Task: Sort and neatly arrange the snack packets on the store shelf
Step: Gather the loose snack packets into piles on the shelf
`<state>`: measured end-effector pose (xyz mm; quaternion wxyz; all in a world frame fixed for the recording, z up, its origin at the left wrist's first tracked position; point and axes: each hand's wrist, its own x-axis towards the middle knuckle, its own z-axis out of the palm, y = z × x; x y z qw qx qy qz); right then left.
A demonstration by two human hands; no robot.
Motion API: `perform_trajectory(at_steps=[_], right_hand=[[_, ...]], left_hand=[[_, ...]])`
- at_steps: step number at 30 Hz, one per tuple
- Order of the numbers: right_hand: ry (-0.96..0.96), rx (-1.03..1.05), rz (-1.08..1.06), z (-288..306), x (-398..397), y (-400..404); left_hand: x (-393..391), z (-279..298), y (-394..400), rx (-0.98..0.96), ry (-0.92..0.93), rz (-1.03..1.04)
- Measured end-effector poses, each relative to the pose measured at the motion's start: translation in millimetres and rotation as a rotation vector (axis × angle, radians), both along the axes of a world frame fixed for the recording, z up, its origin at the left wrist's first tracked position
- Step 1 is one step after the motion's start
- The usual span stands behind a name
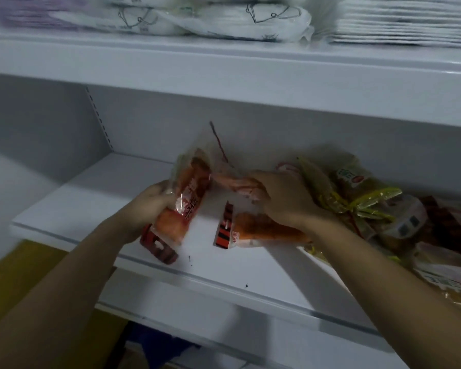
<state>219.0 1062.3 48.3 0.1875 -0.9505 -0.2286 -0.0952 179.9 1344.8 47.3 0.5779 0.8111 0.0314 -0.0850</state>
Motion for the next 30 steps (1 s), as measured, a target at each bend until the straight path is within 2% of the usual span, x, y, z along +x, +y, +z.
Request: perform_trajectory(at_steps=[2, 6, 8, 10, 12, 13, 17, 21, 24, 26, 30], right_hand=[[-0.04, 0.157, -0.018, 12, 1, 1], [-0.013, 0.482, -0.081, 34, -6, 5], [0.143, 0.798, -0.092, 34, -1, 9], [0.431, 1.087, -0.138, 26, 9, 16], [0.633, 1.241, -0.198, 10, 14, 27], [0.654, 1.243, -0.243, 0, 14, 33], [0.501, 1.063, -0.375, -20, 4, 47], [0.401, 0.86, -0.27, -25, -5, 44], [0.366, 0.706, -0.167, -26, -10, 35], [0.328, 0.469, -0.113, -23, -11, 19], [0.482, -0.161, 0.164, -35, -13, -9]], left_hand=[[-10, 1, -7, -0.296, 0.008, 0.073], [-17, -10, -32, -0.462, -0.001, 0.179], [-20, -15, -47, -0.518, 0.011, 0.216], [-24, -22, -60, -0.603, 0.044, 0.224], [-26, -30, -69, -0.714, 0.124, 0.261], [-28, -35, -73, -0.742, 0.179, 0.301], [-32, -45, -80, -0.795, 0.235, 0.357], [-35, -41, -79, -0.829, 0.257, 0.115], [-32, -46, -73, -0.687, 0.164, 0.191], [-34, -45, -66, -0.644, 0.123, 0.221], [-33, -45, -46, -0.631, 0.098, 0.253]])
